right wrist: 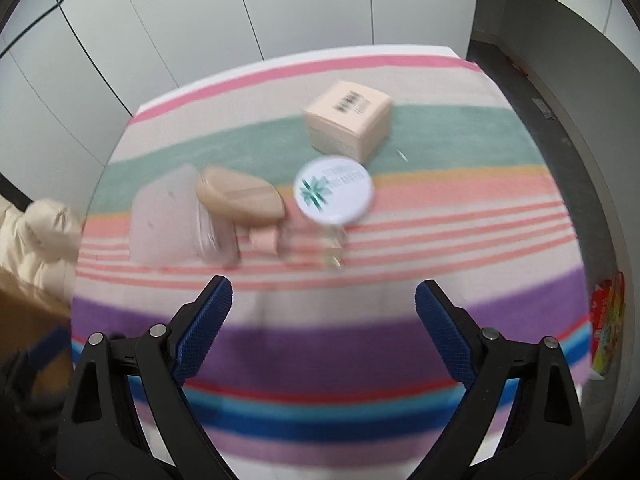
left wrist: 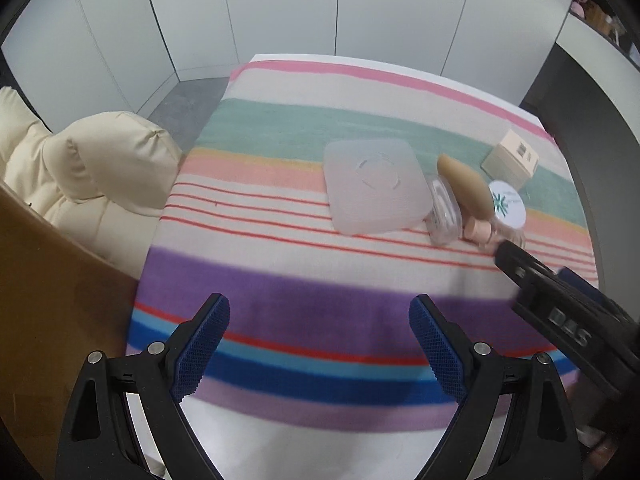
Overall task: Organize objects
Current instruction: 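Grasp the small glass bottle with the right gripper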
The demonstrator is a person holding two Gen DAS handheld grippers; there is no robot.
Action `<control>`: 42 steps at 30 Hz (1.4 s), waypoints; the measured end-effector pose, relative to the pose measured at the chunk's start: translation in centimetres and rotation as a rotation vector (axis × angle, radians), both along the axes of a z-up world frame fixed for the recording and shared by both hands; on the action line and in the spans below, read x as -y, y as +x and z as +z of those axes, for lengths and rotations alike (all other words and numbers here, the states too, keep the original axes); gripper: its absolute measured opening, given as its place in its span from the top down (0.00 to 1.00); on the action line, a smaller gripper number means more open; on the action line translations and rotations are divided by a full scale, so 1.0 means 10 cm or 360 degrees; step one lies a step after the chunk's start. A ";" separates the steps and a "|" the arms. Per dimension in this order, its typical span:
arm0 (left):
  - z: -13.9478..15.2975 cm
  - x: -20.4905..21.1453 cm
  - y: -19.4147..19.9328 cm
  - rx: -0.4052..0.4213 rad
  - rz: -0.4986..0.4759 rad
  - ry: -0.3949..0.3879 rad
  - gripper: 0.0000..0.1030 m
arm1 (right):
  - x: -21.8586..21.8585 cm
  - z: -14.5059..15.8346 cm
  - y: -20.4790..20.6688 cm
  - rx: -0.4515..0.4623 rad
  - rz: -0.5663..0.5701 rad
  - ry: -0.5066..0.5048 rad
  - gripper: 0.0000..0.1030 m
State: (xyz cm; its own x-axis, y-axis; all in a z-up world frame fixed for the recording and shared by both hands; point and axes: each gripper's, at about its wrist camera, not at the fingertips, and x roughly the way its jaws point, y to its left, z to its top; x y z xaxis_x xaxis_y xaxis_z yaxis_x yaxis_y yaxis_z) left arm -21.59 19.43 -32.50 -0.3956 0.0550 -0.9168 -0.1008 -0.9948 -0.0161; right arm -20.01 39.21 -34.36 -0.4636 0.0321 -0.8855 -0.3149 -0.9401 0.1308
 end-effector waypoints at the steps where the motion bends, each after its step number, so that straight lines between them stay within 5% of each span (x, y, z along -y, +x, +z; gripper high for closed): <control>1: 0.00 0.00 -0.02 -0.0008 0.0005 0.0008 0.11 | 0.02 -0.03 -0.07 -0.0001 -0.0005 0.0019 0.07; 6: 0.00 -0.04 -0.08 -0.0037 0.0020 0.0006 0.11 | 0.08 -0.24 -0.29 0.0048 -0.0049 0.0079 0.18; 8: 0.00 -0.10 -0.09 -0.0051 0.0014 -0.0005 0.11 | 0.09 -0.30 -0.32 0.0028 -0.0043 0.0061 0.30; 11: -0.01 -0.24 -0.11 -0.0060 -0.0025 0.0004 0.12 | 0.06 -0.29 -0.26 -0.0029 -0.0011 0.0126 0.70; 17: -0.07 -0.49 -0.15 -0.0039 -0.0112 0.0050 0.12 | -0.19 -0.28 -0.03 -0.0089 0.0047 0.0155 0.72; 26: -0.26 -0.76 -0.32 -0.0050 -0.0160 0.0129 0.17 | -0.53 -0.28 0.17 -0.0194 0.0107 -0.0042 0.72; 32: -0.42 -0.94 -0.48 -0.0027 -0.0170 0.0166 0.48 | -0.59 -0.24 0.21 -0.0239 0.0130 -0.0111 0.72; 34: -0.46 -0.97 -0.50 -0.0021 -0.0176 0.0203 0.72 | -0.58 -0.24 0.22 -0.0240 0.0133 -0.0119 0.72; 42: -0.40 -0.97 -0.46 -0.0114 -0.0197 0.0187 0.77 | -0.54 -0.24 0.22 -0.0232 0.0136 -0.0122 0.72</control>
State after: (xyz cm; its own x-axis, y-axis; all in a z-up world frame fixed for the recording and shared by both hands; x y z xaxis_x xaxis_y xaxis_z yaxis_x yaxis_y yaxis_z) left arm -26.14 29.13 -36.51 -0.4432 0.2125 -0.8709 -0.2274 -0.9664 -0.1201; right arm -17.81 44.65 -36.72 -0.5852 -0.0777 -0.8072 -0.2071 -0.9481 0.2414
